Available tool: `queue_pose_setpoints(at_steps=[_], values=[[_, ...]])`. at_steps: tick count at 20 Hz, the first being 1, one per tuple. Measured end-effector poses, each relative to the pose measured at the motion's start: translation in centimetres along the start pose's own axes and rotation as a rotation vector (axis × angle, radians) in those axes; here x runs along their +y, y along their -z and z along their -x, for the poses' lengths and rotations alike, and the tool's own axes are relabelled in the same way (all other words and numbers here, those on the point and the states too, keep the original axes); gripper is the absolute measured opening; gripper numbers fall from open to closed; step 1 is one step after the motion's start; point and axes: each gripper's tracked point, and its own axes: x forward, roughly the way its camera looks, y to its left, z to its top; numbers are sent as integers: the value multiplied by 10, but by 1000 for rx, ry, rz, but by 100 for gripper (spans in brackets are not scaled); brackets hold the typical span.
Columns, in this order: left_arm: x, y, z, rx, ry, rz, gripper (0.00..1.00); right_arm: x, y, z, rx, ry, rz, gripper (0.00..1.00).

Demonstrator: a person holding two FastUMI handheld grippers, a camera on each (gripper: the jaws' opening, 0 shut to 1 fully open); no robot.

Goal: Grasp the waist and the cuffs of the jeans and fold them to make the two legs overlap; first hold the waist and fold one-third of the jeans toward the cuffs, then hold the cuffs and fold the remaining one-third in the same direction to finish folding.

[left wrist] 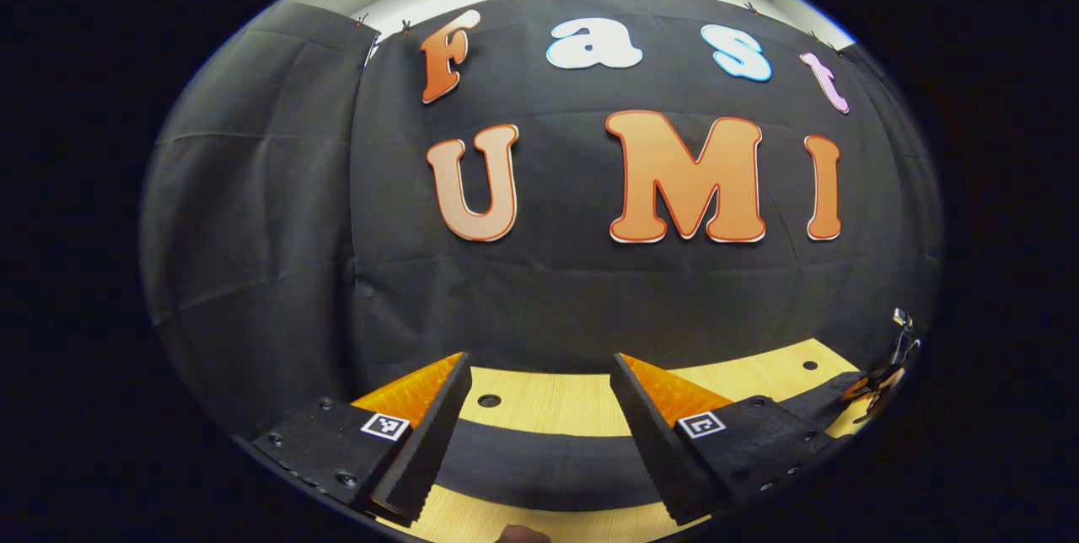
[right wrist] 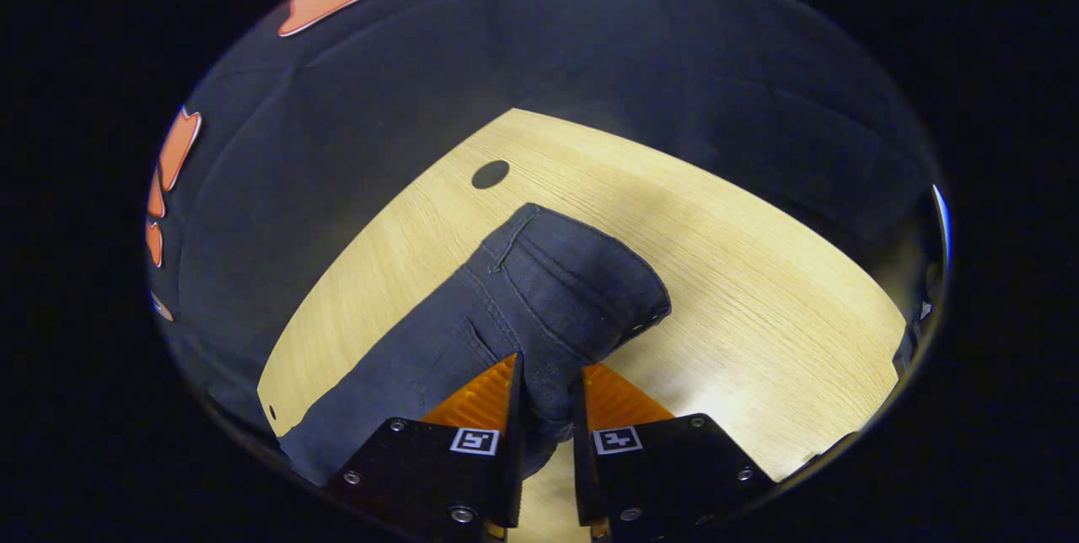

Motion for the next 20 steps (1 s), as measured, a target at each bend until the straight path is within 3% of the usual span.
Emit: queue_pose_setpoints(at_steps=[5, 10, 15, 20], values=[[23, 15, -8, 18, 21, -17, 100, 34, -11, 56, -99, -51, 27, 26], [69, 38, -18, 64, -14, 19, 99, 103, 4, 108, -163, -123, 140, 26], [129, 62, -27, 115, -75, 57, 99, 168, 38, 124, -158, -189, 269, 26], [175, 85, -30, 172, -133, 107, 100, 204, 91, 133, -94, -242, 370, 26]])
